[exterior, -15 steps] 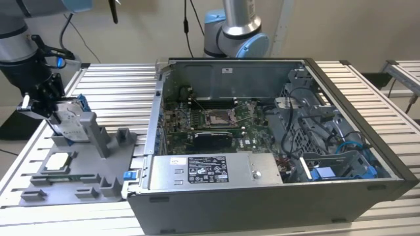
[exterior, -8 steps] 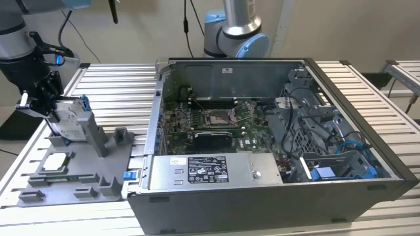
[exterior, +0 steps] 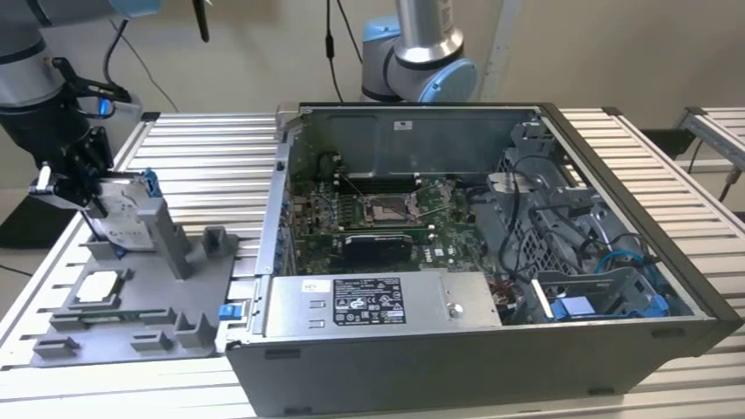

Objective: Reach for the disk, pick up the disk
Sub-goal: 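Pick up the disk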

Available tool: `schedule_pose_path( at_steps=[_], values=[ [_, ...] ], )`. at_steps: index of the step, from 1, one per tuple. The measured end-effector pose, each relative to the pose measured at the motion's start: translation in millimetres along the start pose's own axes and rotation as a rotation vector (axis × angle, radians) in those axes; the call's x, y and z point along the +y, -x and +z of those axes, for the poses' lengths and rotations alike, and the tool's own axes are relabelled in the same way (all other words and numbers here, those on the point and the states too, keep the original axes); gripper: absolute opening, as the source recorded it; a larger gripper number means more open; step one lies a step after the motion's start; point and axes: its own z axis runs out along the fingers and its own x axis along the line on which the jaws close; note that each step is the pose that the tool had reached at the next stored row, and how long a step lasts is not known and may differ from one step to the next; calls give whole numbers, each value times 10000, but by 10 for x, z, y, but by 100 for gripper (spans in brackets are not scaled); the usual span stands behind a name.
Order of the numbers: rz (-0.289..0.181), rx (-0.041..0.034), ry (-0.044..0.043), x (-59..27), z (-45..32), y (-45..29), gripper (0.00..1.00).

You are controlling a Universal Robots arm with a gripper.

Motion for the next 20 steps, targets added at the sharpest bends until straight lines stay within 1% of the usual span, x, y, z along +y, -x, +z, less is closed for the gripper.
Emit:
schedule_pose_path(
  at_steps=[2, 11, 13, 15, 17, 20],
  values=[
    [-1, -2, -1, -1, 10, -1, 0],
    [-1, -8, -2, -1, 13, -1, 0],
    [-4, -135, -4, -2, 15, -1, 0],
    [-2, -127, 0, -1, 14, -1, 0],
    [-2, -96, 0, -1, 13, -1, 0],
    [-3, -91, 1, -1, 12, -1, 0]
  ],
)
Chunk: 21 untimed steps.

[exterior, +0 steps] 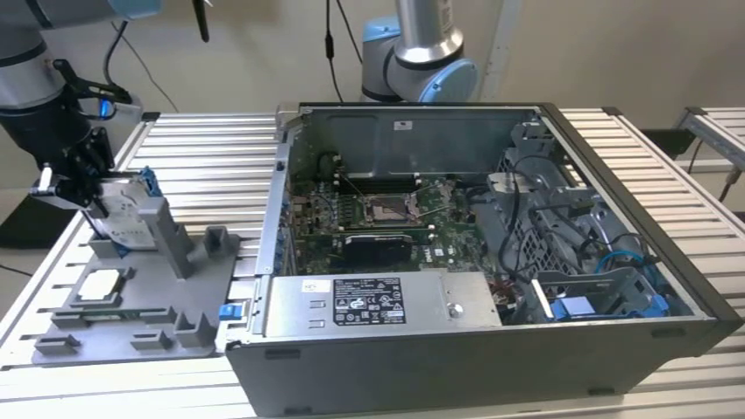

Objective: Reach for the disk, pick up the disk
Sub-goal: 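Pick up the disk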

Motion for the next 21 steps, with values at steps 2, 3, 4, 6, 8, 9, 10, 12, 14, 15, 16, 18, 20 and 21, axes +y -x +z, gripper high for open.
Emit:
schedule_pose_path(
  at_steps=[2, 3, 4, 6, 8, 9, 10, 12, 14, 15, 16, 18, 20, 21],
  values=[
    [0, 2, -1, -1, -5, 1, 0],
    [0, 5, 0, 0, -10, 1, 0],
    [0, 6, -2, 0, -17, 1, 0],
    [0, 10, -2, 0, -38, 2, 0],
    [0, 18, -5, 0, -46, 2, 0],
    [0, 22, -2, 0, -53, 2, 0],
    [1, 23, 0, 1, -62, 3, 0],
    [0, 25, -2, 1, -83, 3, 0],
    [0, 29, -2, 1, -104, 4, 0],
    [0, 31, -2, 1, -118, 5, 0],
    [-1, 34, -2, 1, -134, 5, 0],
    [-4, 43, -2, 3, -163, 6, 0],
    [-10, 50, -2, 5, -189, 7, 0],
    [-15, 52, -3, 7, -206, 8, 0]
  ],
)
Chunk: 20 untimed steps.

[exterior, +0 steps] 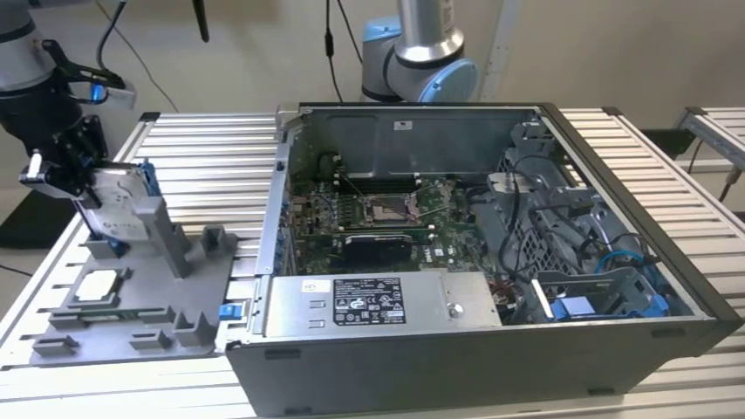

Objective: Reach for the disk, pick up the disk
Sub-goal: 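Pick up the disk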

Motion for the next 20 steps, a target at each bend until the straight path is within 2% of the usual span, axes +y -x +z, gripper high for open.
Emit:
schedule_pose_path(
  at_steps=[3, 5, 9, 15, 20],
  values=[
    [-18, 3, -12, 9, -57, 2, 0],
    [-50, 4, -60, 23, -91, 3, 0],
    [-100, 1, -212, 46, -162, 4, 0],
    [-176, -4, -506, 73, -304, 8, 0],
    [-192, -7, -620, 88, -478, 13, 0]
  ],
)
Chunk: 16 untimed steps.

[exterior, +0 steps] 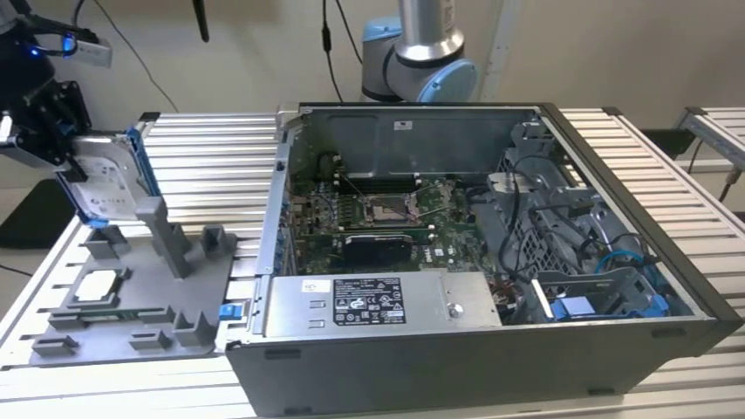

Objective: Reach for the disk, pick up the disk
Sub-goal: 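Pick up the disk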

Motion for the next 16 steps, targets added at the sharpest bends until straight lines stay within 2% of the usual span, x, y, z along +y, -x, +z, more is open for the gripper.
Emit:
schedule_pose_path(
  at_steps=[7, 16],
  values=[
    [-76, -6, -179, -1, -245, 8, 0],
    [-139, -11, -311, -18, -596, 19, 0]
  ],
)
